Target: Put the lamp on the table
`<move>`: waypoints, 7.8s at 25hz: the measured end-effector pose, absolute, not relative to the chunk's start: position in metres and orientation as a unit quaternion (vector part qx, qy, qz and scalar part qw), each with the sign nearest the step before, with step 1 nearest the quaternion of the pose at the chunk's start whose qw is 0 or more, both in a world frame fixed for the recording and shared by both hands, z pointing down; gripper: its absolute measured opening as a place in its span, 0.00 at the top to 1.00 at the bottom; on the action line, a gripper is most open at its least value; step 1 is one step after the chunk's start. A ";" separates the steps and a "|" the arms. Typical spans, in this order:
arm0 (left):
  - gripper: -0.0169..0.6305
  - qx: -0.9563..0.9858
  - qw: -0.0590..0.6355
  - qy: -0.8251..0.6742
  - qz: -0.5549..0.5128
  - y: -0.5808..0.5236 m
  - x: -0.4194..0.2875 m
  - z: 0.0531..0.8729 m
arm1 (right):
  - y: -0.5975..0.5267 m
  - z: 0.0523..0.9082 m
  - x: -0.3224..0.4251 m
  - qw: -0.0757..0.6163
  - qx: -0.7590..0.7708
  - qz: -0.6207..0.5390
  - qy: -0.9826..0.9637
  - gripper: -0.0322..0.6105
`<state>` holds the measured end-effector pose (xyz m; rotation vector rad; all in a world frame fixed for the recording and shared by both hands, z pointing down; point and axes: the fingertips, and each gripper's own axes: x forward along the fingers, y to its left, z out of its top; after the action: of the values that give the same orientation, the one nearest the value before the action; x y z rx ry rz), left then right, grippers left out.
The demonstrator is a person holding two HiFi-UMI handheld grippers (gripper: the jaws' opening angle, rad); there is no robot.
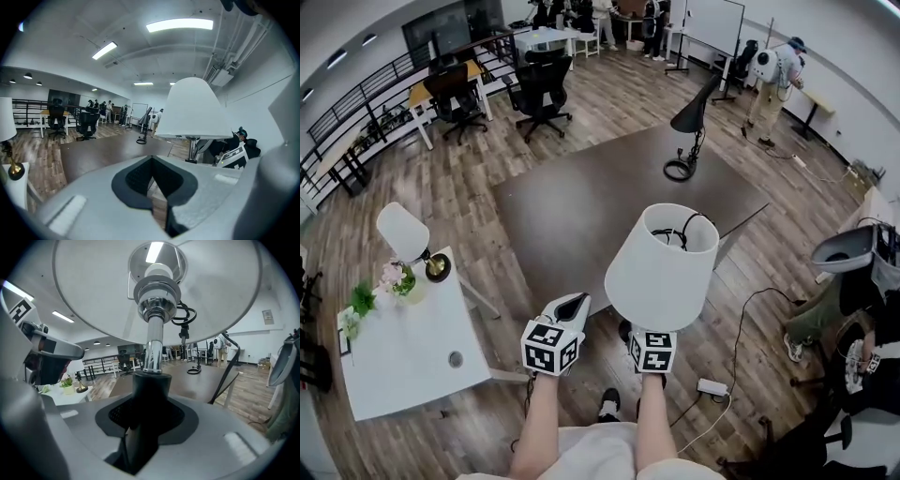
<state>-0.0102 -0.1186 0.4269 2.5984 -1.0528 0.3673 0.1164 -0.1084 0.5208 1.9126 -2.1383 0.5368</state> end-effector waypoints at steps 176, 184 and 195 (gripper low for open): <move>0.97 0.906 0.196 -0.338 0.165 -0.251 0.090 0.536 | -0.238 0.563 0.192 0.053 0.690 0.183 -0.698 0.89; 0.97 0.906 0.187 -0.345 0.156 -0.230 0.087 0.508 | -0.214 0.556 0.183 0.064 0.679 0.205 -0.702 0.91; 0.97 0.907 0.187 -0.350 0.143 -0.179 0.074 0.479 | -0.169 0.531 0.164 0.076 0.660 0.201 -0.720 0.91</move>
<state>0.0743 -0.1787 0.4786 2.5517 -0.9843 0.4038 0.1635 -0.1688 0.5312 1.9796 -2.1585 0.6022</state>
